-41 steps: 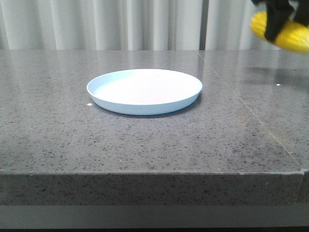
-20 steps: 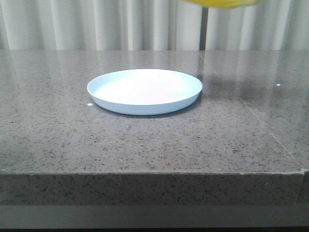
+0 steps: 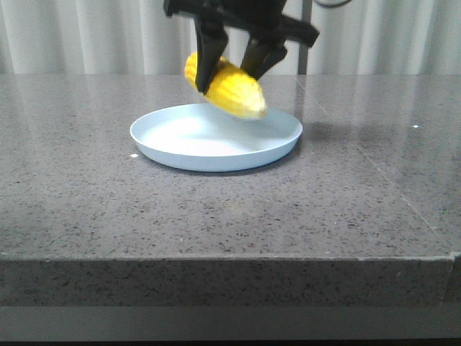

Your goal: Place corn on plate with both arms

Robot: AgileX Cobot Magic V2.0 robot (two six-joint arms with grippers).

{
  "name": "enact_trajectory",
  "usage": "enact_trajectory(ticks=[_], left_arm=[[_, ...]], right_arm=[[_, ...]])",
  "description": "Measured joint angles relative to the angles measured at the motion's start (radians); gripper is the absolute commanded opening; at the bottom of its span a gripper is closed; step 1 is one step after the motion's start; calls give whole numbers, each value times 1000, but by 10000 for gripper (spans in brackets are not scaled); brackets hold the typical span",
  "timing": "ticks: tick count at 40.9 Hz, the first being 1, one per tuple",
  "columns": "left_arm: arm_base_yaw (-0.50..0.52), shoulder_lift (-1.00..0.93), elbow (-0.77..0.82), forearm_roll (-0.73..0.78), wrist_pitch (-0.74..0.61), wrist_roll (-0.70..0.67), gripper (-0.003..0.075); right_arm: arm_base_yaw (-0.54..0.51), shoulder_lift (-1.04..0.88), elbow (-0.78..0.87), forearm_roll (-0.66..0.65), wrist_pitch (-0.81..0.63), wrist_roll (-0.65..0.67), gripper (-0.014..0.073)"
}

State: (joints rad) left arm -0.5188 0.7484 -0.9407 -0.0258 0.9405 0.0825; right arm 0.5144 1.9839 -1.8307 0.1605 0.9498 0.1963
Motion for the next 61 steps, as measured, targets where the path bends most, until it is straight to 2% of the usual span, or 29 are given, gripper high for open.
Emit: enact_trajectory(ticks=[3,7,18,26,37,45,61], left_arm=[[0,0,0,0,0,0,439],[0,0,0,0,0,0,439],[0,0,0,0,0,0,439],[0,0,0,0,-2,0,439],[0,0,0,0,-2,0,439],[0,0,0,0,-2,0,439],[0,0,0,0,-2,0,439]], right_arm=[[0,11,0,0,-4,2,596],[0,11,0,2,-11,2,659],[0,-23,0,-31,5,-19,655],[0,-175,26,-47,61,-99,655],[10,-526,265,-60,61,-184,655],[10,-773,450,-111,67,-187,655],[10,-1216,775,-117,87,-196,655]])
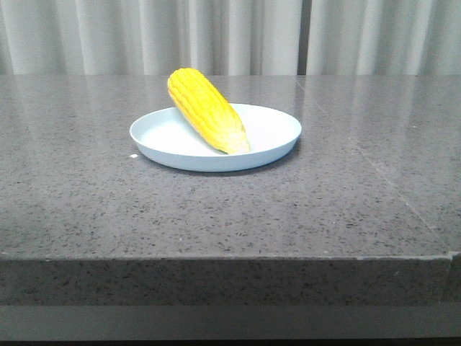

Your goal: Place corn on plate with both arms

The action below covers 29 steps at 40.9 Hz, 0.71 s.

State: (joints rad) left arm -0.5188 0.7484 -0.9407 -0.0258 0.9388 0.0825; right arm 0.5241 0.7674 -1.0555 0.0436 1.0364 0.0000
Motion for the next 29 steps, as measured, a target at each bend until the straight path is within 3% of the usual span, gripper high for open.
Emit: enact_trajectory(ticks=[9,20,25,29], left_arm=[[0,0,0,0,0,0,439],[0,0,0,0,0,0,433],[0,0,0,18,0,0,319],[0,0,0,33,0,0,150]], right_arm=[[0,-178,123,0,6,0,655],[0,-235,159,0,5,0,622],[0,-235,159,0,5,0,438],[0,-235,159,0,5,0,197]])
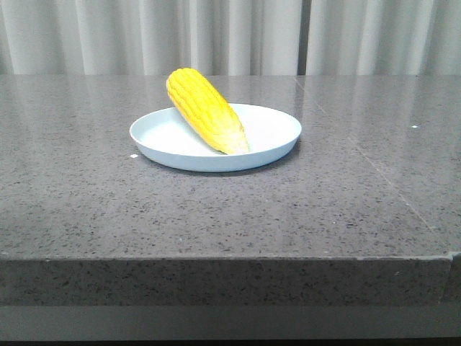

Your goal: Place corn on plate with both arms

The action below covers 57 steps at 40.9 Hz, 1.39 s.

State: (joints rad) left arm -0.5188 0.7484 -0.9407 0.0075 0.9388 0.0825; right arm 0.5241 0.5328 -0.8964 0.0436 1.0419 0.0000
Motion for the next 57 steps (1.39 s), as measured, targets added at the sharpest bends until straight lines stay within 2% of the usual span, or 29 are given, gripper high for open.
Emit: enact_trajectory(ticks=[1,4,5,35,41,46,57], left_arm=[[0,0,0,2,0,0,105],[0,0,0,4,0,0,-10],[0,0,0,5,0,0,-18],[0,0,0,8,0,0,-20],[57,-17,16,26,-20,0,-20],[151,-96,116,35,-146,0,-20],[341,-435,576,35,-570,0,-20]], right_arm=[[0,0,0,0,0,0,120],[0,0,0,0,0,0,-18],[0,0,0,0,0,0,-66],[0,0,0,-2,0,0,-67],[0,0,0,-2,0,0,-67],[0,0,0,-2,0,0,-67],[0,0,0,-2,0,5,-67]])
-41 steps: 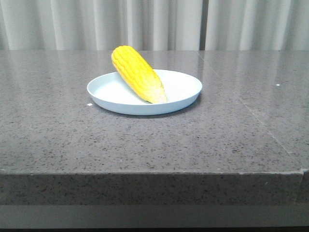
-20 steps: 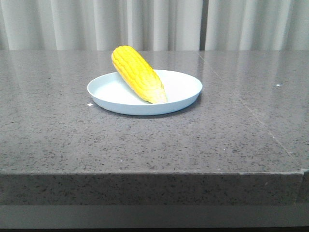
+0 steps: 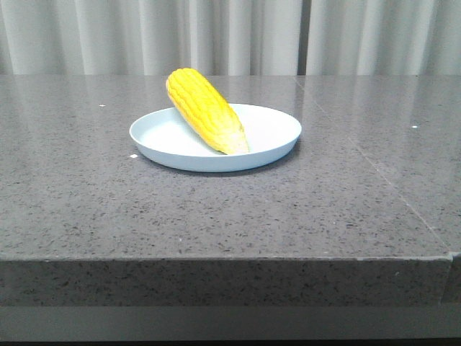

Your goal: Place corn on plate with both arms

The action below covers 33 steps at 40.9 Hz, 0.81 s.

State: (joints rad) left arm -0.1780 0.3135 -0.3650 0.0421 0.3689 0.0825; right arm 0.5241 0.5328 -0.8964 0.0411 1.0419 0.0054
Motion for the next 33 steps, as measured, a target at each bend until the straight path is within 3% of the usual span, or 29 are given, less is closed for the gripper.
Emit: enact_trajectory(ticks=[12,33], left_arm=[[112,-314,364,-12,-284,0,-20],[126,-318,374,-59,-325,0,-20]], right_arm=[[0,0,0,0,0,0,-67],[0,0,0,0,1,0,-67]])
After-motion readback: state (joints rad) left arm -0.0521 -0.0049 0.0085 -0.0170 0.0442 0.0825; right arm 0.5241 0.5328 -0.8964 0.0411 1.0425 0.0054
